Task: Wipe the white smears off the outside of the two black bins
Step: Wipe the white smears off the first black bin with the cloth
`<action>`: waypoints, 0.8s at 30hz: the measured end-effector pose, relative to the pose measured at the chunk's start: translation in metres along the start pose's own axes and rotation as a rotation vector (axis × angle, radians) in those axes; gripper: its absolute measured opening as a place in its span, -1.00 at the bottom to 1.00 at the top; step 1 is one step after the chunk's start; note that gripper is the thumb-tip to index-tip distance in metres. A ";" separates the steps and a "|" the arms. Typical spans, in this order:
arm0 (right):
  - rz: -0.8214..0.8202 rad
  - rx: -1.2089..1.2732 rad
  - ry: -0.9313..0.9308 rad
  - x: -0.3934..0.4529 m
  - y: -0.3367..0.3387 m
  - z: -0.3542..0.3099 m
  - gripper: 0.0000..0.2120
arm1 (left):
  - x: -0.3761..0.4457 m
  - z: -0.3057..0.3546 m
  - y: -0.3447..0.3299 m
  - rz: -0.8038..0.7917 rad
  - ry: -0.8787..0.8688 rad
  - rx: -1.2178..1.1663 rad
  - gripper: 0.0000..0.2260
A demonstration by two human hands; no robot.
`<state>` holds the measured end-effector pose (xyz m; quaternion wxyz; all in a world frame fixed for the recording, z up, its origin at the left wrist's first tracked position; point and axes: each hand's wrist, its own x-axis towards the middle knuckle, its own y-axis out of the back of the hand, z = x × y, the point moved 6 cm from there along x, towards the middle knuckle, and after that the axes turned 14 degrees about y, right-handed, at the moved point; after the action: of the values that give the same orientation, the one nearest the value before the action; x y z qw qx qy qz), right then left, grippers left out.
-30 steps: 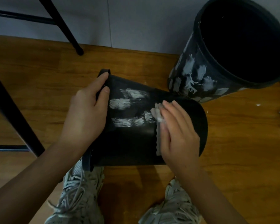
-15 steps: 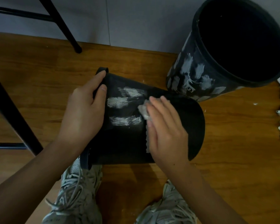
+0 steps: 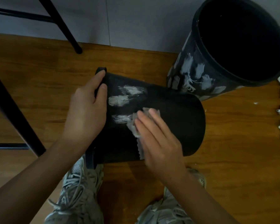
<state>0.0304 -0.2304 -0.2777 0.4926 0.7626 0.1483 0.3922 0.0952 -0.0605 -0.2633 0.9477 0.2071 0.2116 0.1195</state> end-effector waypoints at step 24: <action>0.017 0.007 -0.034 0.029 -0.006 -0.007 -0.72 | 0.009 0.001 -0.001 -0.005 0.001 0.049 -0.62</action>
<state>0.0453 -0.2051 -0.2683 0.4890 0.7722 0.1349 0.3827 0.1039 -0.0585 -0.2664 0.9424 0.2299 0.2154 0.1120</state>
